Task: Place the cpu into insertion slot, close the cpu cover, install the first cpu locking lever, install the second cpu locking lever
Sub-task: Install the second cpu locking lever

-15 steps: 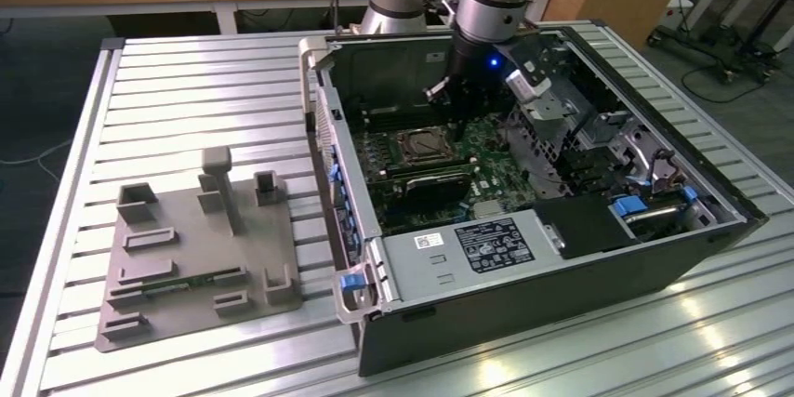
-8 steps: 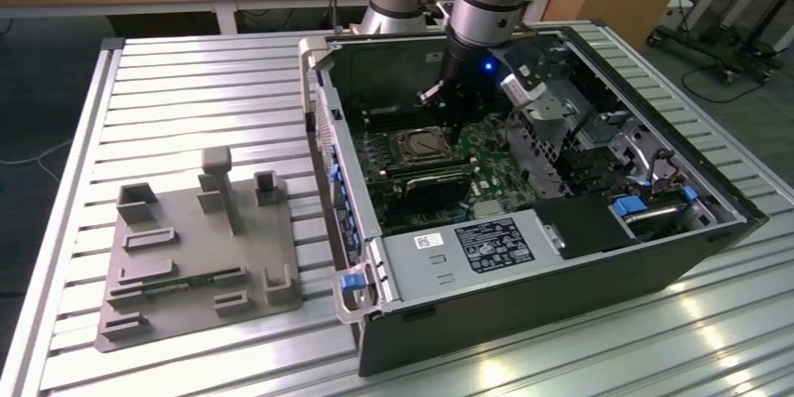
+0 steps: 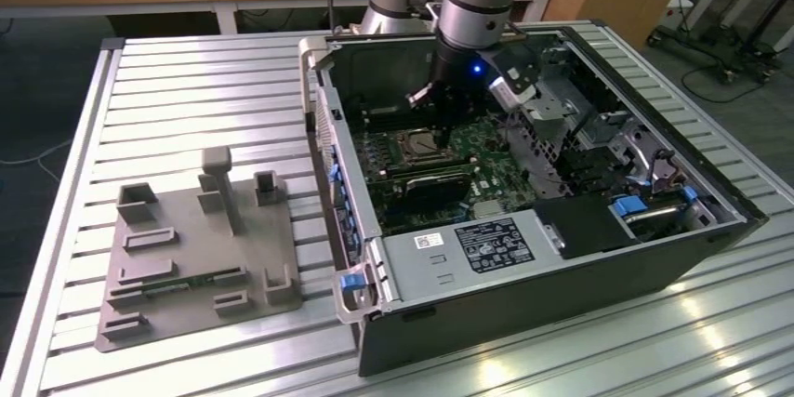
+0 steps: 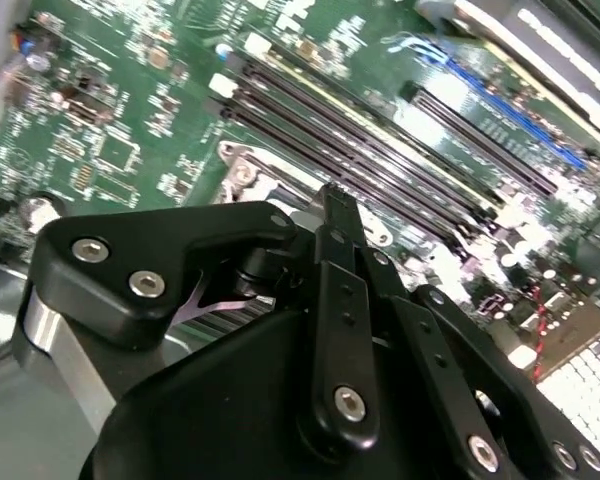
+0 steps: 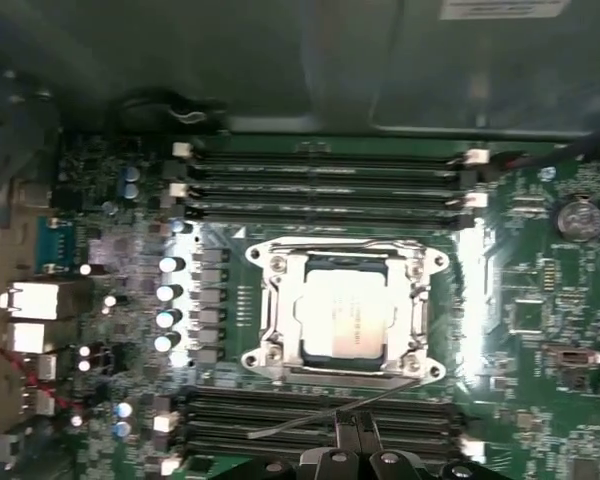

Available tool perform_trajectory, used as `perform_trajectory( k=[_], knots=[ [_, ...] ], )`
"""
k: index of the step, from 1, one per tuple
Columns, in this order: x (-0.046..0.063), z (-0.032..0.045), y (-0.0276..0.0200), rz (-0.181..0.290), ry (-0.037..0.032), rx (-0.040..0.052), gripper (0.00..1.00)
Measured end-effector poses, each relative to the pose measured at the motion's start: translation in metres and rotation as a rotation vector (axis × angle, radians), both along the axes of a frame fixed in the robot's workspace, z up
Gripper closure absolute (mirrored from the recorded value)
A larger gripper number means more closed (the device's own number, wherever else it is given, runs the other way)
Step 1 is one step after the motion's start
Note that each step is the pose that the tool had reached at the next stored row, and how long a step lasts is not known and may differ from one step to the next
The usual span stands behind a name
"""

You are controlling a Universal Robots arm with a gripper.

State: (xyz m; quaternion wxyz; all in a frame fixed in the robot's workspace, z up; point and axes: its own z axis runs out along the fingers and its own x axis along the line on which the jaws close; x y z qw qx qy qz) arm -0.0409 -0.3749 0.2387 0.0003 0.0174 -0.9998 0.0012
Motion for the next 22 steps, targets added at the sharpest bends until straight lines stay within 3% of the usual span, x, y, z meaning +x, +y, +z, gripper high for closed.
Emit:
perform_trajectory(
  k=[10,15,22],
  knots=[
    [-0.028,-0.0006,-0.0009,0.000,0.0061,0.0000,0.89],
    [-0.032,-0.0007,-0.0011,0.000,0.0113,0.0000,0.89],
    [-0.032,0.0075,-0.0021,0.000,0.0147,0.0003,0.89]
  ],
)
